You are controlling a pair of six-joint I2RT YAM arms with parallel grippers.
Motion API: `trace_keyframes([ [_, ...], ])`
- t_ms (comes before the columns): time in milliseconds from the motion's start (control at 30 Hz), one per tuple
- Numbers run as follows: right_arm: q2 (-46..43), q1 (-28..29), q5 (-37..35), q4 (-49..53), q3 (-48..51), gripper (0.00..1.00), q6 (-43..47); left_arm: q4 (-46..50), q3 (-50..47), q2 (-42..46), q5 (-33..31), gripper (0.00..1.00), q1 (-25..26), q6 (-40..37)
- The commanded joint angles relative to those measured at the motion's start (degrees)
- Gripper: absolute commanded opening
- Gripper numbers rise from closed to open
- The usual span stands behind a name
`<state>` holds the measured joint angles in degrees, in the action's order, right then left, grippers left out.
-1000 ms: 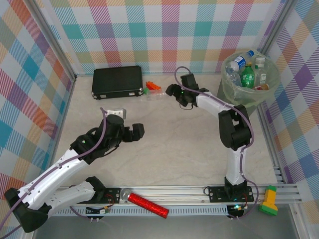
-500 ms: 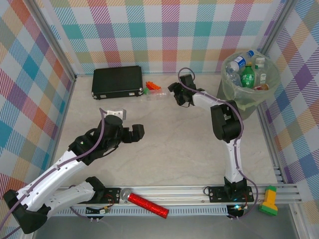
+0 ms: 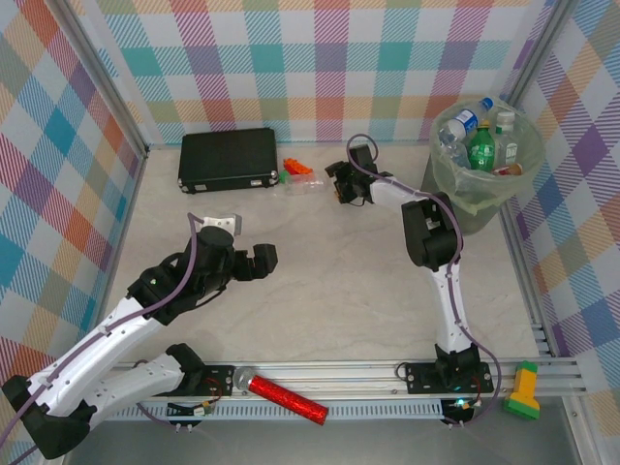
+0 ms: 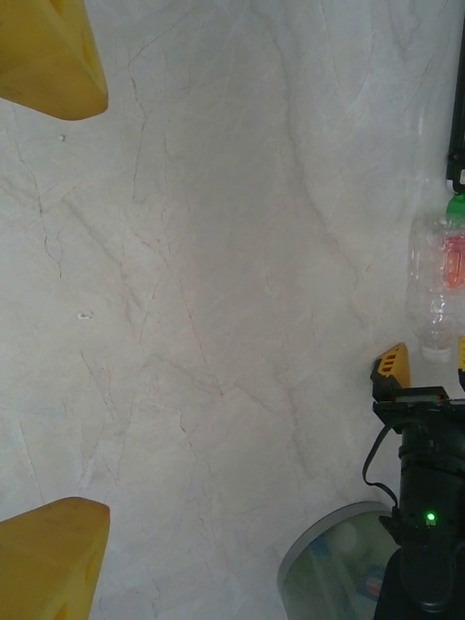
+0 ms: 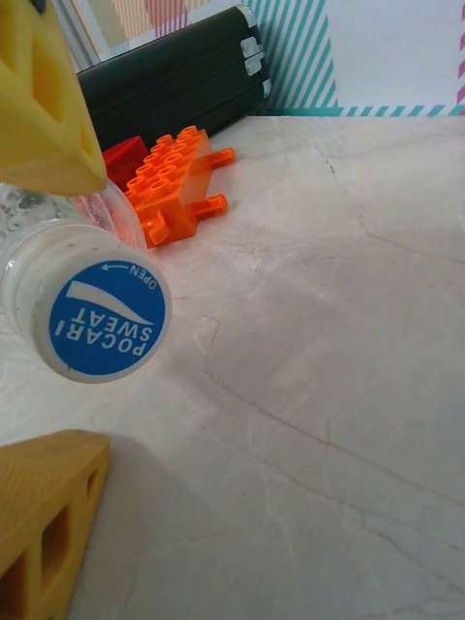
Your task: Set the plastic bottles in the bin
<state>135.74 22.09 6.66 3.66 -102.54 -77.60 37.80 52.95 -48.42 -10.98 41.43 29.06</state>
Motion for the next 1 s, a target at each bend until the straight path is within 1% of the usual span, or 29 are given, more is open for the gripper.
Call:
trace_keyframes([
  [0,0.66,0.32,0.90,0.12,-1.84,0.61,-1.15,1.00,-0.83,0.62,-0.01,1.00,-0.72,-0.74],
  [33,0.70,0.33,0.86,0.23,-1.91,0.58,-1.20,0.96,-0.79,0.61,0.03,1.00,-0.68,-0.66],
  [100,0.66,0.33,0.38,0.04,-1.61,0.57,-1.31,1.11,-0.74,0.70,0.10,1.00,-0.68,-0.66],
  [167,0.60,0.33,0.46,-0.07,-1.52,0.51,-1.11,1.34,-0.81,1.02,0.00,1.00,-0.67,-0.64],
  [200,0.49,0.33,0.55,-0.37,-1.27,0.46,-0.85,1.55,-0.89,1.35,-0.09,1.00,-0.73,-0.66],
  [300,-0.74,0.39,0.49,-1.04,-0.20,0.42,-0.61,1.84,-1.17,2.16,-0.67,1.00,-0.68,-0.63],
  [367,-1.99,0.55,0.04,-2.55,1.13,0.34,-0.02,2.01,-1.18,2.51,-0.80,1.00,-0.66,-0.70],
  [533,-5.46,0.94,-0.76,-1.57,2.02,0.33,2.73,1.92,-1.24,2.63,-0.71,1.00,-0.71,-0.59],
  [733,-12.26,2.05,-2.73,-3.09,6.80,0.33,6.04,2.03,-1.44,3.80,-0.54,1.00,-0.65,-0.27],
  [900,-17.75,3.36,-5.77,-0.59,9.53,0.34,11.27,2.11,-1.79,4.98,-0.36,1.00,-0.66,0.07],
  [967,-18.98,3.49,-5.49,0.49,10.68,0.34,12.30,2.21,-1.84,5.49,-0.34,1.00,-0.67,0.24],
])
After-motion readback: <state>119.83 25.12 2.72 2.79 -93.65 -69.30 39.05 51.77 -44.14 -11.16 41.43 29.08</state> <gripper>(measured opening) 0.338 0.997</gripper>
